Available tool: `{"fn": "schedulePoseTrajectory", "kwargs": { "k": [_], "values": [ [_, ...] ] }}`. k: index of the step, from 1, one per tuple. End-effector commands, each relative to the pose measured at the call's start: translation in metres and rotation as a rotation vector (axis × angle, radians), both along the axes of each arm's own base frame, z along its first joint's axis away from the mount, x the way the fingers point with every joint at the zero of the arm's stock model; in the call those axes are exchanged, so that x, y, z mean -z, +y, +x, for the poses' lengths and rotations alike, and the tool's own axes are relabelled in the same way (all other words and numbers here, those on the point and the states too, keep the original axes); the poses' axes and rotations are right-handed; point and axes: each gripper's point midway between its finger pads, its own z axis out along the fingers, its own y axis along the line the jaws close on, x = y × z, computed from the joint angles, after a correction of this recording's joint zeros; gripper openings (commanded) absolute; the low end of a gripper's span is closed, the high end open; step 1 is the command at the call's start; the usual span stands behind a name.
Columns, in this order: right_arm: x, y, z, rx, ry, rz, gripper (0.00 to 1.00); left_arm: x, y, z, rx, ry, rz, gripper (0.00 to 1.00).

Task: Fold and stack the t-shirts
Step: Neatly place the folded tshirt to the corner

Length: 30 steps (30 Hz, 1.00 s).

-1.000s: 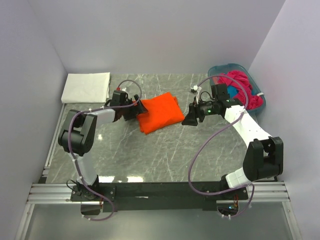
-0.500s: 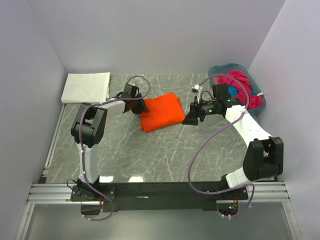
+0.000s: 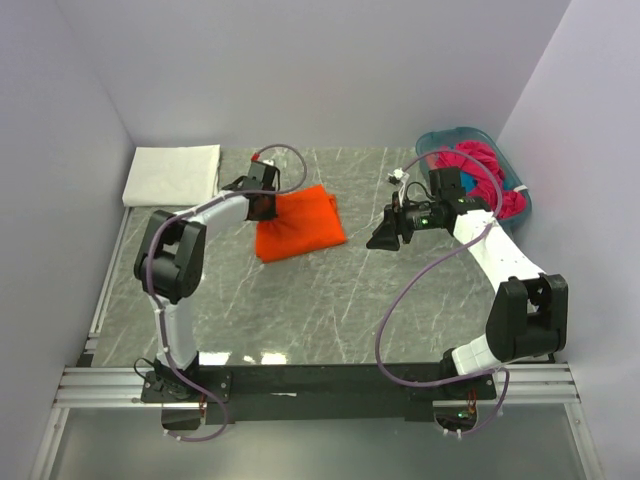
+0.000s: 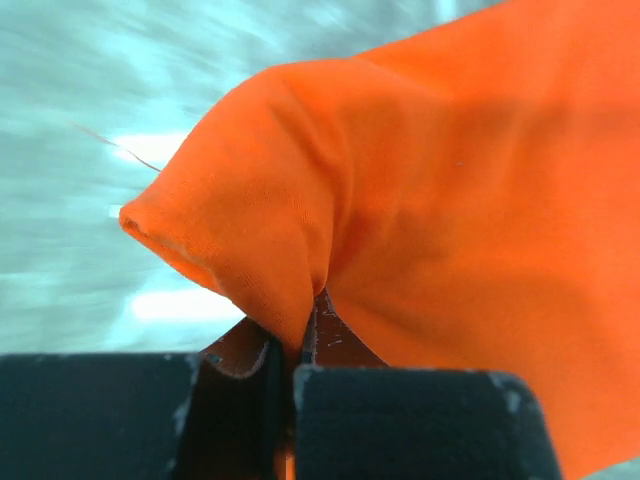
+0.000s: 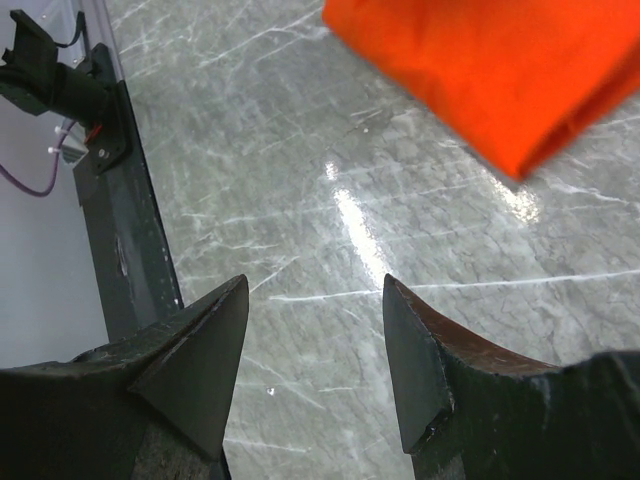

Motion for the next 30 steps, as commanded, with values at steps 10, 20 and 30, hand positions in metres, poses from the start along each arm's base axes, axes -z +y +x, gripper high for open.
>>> {"fn": "schedulePoseTrajectory", "kwargs": {
  "k": [10,20,30],
  "values": [
    [-0.023,0.003,-0.01,-0.053,-0.046,0.058,0.63,-0.126,0.109,0.045,-0.026,-0.287,0.626,0.0],
    [-0.027,0.004,-0.014,-0.076,-0.051,0.069,0.63,-0.178,0.149,0.101,-0.075,-0.355,0.812,0.01],
    [-0.027,0.004,-0.013,-0.078,-0.043,0.075,0.63,-0.204,0.183,0.133,-0.102,-0.401,0.945,0.0]
  ]
}}
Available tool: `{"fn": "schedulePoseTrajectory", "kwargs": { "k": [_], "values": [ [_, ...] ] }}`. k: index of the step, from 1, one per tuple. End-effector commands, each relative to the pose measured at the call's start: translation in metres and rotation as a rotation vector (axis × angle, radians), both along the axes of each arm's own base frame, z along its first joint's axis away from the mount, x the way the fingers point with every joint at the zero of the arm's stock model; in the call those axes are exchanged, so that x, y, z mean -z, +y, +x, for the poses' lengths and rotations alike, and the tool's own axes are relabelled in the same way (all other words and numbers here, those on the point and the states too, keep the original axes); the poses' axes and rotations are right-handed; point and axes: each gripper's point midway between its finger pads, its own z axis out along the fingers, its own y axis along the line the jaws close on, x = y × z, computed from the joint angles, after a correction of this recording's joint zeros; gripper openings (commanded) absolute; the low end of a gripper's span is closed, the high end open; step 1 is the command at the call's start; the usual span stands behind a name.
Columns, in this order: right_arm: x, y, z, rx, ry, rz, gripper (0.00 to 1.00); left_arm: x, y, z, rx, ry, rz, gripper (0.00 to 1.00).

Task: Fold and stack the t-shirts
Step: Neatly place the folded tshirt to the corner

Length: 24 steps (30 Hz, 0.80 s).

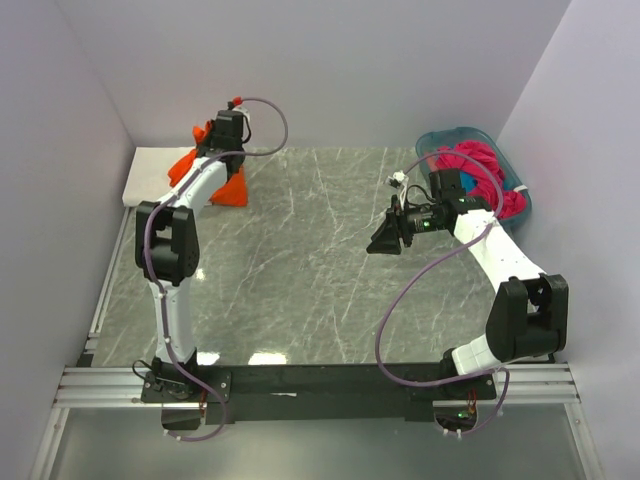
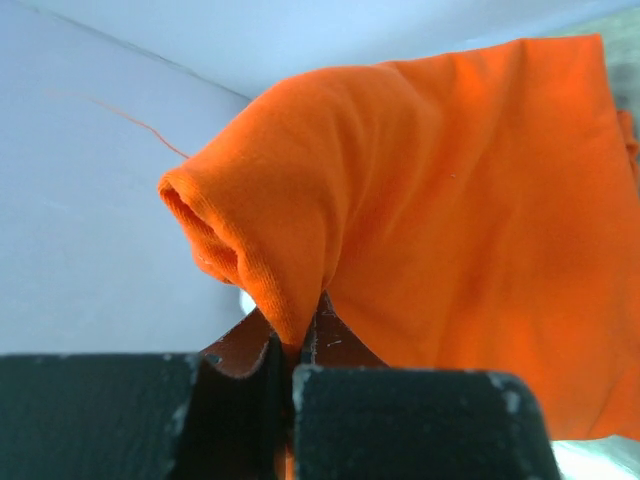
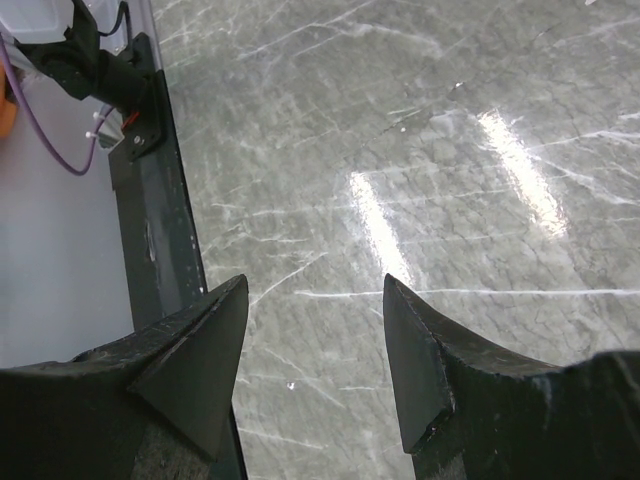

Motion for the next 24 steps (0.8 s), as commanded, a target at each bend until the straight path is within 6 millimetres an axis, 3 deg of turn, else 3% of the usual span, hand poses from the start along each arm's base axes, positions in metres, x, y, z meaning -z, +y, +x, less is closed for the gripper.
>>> {"fn": "schedulePoseTrajectory", "kwargs": {
  "k": [1,8,24],
  "values": [
    [-0.021,0.001,0.002,-0.015,-0.055,0.03,0.63,-0.059,0.007,0.016,-0.004,-0.13,0.073,0.0],
    [-0.016,0.001,0.003,-0.014,-0.04,0.025,0.63,-0.082,0.016,0.025,0.014,-0.172,0.088,0.0],
    [-0.014,0.002,0.002,-0.025,-0.022,0.033,0.64,-0.069,0.044,0.042,0.001,-0.132,0.114,0.0]
  ]
}}
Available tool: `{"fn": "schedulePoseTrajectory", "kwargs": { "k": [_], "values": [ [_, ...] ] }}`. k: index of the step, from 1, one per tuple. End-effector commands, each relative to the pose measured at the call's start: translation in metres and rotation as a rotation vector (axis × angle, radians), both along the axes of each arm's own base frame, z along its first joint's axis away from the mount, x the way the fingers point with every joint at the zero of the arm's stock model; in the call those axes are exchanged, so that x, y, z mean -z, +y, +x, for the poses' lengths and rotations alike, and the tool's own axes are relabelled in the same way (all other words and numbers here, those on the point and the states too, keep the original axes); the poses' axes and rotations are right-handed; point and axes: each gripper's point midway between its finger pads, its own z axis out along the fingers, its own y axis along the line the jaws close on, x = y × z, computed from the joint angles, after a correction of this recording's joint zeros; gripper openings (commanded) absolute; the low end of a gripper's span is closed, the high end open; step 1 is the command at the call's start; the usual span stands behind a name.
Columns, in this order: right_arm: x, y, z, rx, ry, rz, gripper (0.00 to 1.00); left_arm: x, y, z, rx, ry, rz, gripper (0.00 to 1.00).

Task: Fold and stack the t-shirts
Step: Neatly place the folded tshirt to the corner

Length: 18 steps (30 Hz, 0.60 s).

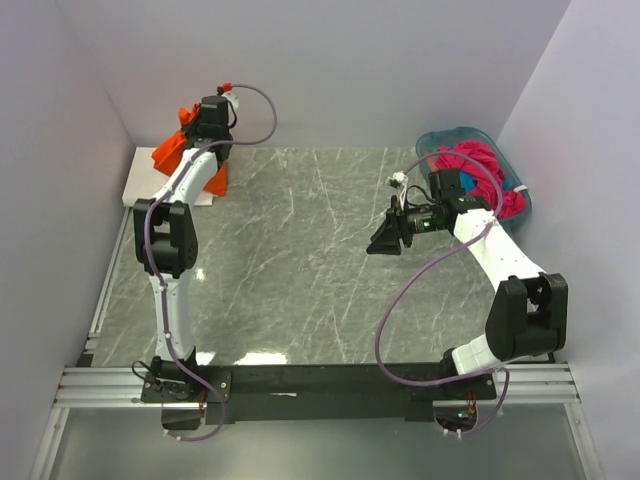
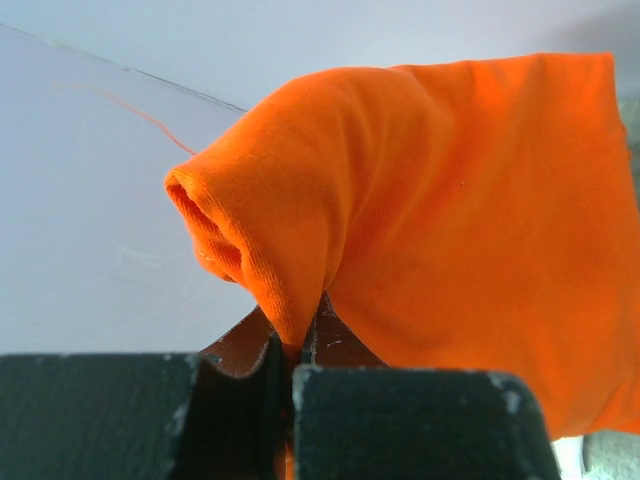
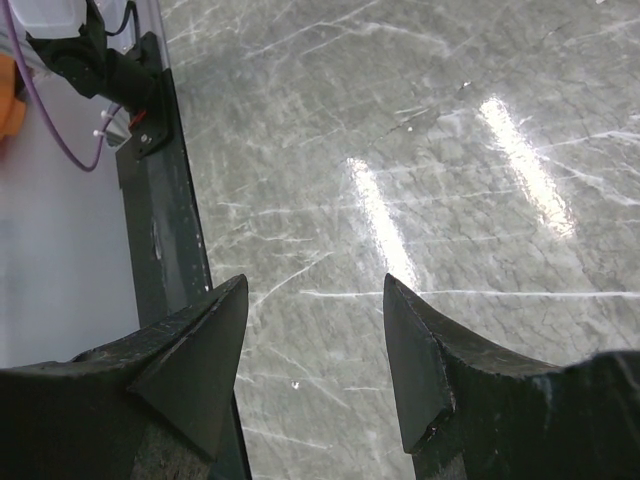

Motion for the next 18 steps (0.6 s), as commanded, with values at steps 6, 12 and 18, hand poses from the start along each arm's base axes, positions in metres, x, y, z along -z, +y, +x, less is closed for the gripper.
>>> {"fn": "schedulePoseTrajectory", "kwargs": {
  "k": [6,12,18],
  "values": [
    [-0.014,0.002,0.003,-0.019,-0.028,0.031,0.64,-0.022,0.021,0.016,-0.013,-0.089,0.004,0.0],
    [-0.014,0.001,0.003,-0.019,-0.023,0.032,0.64,-0.006,0.037,0.021,-0.034,-0.079,0.017,0.0],
    [-0.013,0.002,0.002,-0.025,-0.013,0.034,0.64,0.0,0.047,0.028,-0.043,-0.088,0.017,0.0]
  ]
}}
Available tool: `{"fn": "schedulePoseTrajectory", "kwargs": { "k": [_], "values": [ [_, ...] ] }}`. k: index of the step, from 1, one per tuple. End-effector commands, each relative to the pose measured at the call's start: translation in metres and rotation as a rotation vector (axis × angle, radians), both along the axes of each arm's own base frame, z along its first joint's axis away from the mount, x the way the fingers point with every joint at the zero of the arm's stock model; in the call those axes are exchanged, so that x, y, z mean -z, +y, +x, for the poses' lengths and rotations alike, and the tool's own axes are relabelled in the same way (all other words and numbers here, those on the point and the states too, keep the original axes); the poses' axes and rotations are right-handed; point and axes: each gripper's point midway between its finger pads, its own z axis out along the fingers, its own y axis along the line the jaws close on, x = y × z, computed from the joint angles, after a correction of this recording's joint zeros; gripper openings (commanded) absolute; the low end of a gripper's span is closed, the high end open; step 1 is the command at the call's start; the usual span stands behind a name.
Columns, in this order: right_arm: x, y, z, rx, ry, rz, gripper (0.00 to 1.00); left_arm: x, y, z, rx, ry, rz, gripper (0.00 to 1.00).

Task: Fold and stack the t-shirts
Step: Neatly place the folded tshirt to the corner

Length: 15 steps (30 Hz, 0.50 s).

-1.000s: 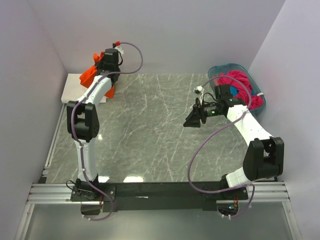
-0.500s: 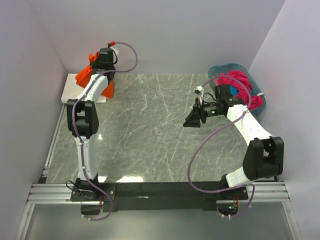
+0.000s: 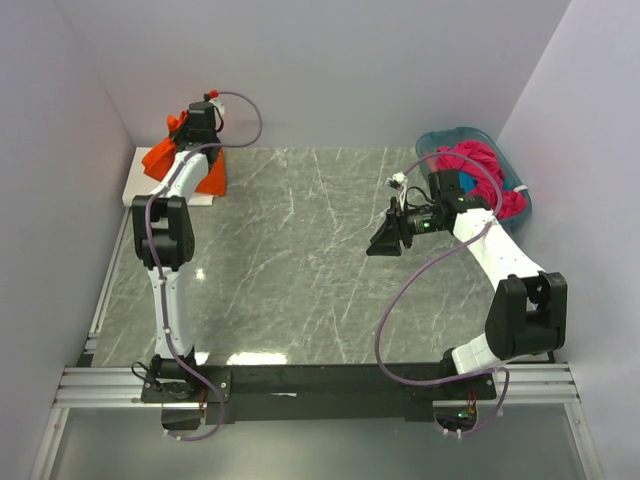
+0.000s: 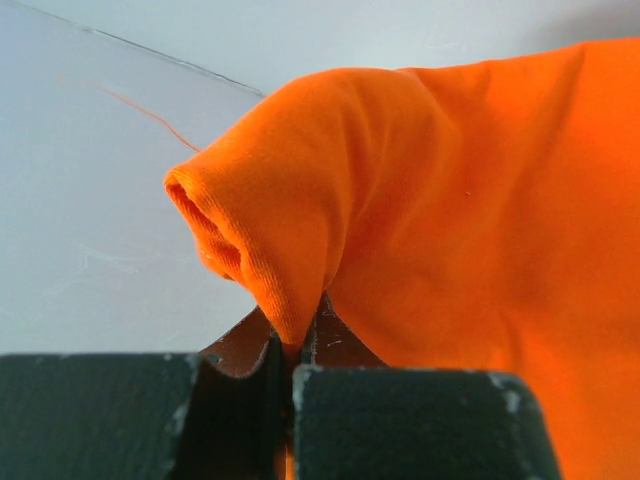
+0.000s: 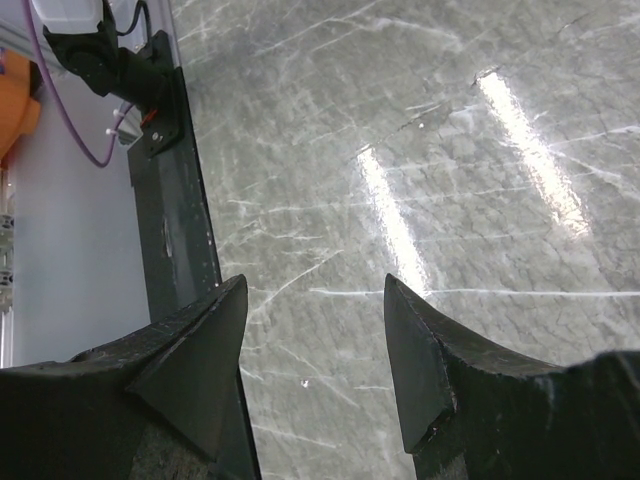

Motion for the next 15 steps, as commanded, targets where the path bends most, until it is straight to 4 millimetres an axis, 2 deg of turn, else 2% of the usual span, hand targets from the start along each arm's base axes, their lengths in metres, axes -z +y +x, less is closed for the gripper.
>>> {"fn": "schedulePoseTrajectory", "kwargs": {
  "k": [1,6,9,10,12,13,14,15],
  "values": [
    [-0.012,0.001,0.007,-0.012,-0.034,0.022,0.64,-0.034,0.002,0.015,0.016,-0.116,0.003,0.0],
    [-0.012,0.0,0.007,-0.009,-0.037,0.019,0.64,-0.023,0.011,0.019,0.003,-0.106,0.006,0.0],
    [-0.012,0.0,0.007,-0.008,-0.036,0.017,0.64,-0.025,0.023,0.022,-0.034,-0.16,0.018,0.03],
    [-0.012,0.0,0.007,-0.01,-0.034,0.015,0.64,-0.023,0.028,0.021,-0.056,-0.179,0.025,0.12],
    [-0.012,-0.001,0.006,-0.009,-0.036,0.012,0.64,-0.02,0.044,0.012,-0.137,-0.197,0.075,0.75],
    [-0.011,-0.001,0.007,-0.008,-0.034,0.012,0.64,-0.027,0.049,0.011,-0.17,-0.272,0.087,0.94],
    [-0.011,-0.001,0.006,-0.009,-0.036,0.012,0.64,-0.03,0.055,0.004,-0.22,-0.292,0.101,0.99],
    [-0.011,-0.001,0.007,-0.008,-0.038,0.009,0.64,-0.035,0.06,0.001,-0.246,-0.336,0.093,0.99]
  ]
}}
